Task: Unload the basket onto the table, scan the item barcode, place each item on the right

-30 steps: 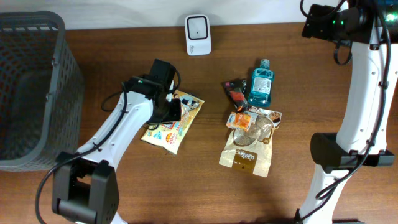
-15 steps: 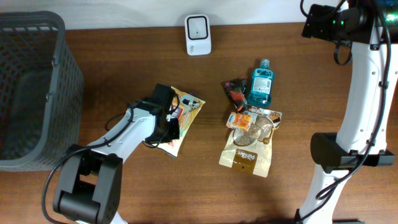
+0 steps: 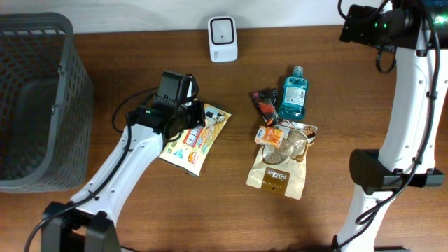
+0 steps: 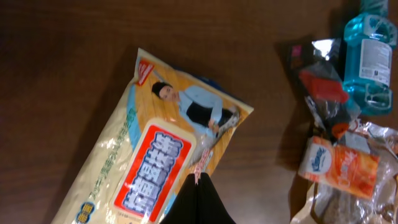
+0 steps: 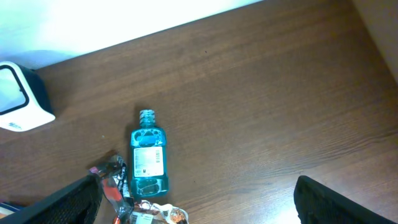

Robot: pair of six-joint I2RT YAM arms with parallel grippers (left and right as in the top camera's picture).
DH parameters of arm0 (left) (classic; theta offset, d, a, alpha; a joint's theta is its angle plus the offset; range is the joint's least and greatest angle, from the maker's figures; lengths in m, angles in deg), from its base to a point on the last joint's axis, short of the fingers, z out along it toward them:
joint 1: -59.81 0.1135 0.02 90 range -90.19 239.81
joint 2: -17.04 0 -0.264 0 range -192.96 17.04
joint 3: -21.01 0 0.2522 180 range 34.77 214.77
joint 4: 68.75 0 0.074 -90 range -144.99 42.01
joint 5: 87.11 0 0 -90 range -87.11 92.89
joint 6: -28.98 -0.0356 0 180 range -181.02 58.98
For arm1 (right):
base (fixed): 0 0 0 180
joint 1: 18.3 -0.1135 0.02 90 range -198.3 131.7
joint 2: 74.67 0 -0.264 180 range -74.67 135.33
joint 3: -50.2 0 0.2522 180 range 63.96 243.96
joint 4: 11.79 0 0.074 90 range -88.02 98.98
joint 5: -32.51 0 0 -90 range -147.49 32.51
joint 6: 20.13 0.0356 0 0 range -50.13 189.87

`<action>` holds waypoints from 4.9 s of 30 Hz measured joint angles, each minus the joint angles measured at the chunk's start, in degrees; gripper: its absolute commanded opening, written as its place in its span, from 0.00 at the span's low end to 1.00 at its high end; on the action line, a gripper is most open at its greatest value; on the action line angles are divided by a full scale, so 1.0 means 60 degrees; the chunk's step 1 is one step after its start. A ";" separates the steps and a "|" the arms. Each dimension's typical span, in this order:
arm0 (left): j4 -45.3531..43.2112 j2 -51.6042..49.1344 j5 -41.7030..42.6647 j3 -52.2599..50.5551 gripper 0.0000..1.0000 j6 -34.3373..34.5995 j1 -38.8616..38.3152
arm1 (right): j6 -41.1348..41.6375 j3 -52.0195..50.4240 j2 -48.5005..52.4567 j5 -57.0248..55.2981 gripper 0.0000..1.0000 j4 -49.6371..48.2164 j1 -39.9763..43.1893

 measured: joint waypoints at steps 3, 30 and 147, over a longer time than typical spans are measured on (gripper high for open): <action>-0.0568 -0.0667 -0.0044 -0.0062 0.00 0.0058 0.0000 | 0.0000 0.0000 0.0000 -0.0004 0.98 0.0000 0.0000; 0.1490 -0.0200 0.0703 -0.0277 0.00 -0.0029 -0.0350 | -0.0004 0.0000 0.0000 -0.0004 0.98 0.0000 0.0000; 0.2386 -0.1293 -0.0291 -0.0739 0.00 0.0401 0.0259 | 0.0007 0.0000 0.0000 -0.0029 0.98 0.0000 0.0000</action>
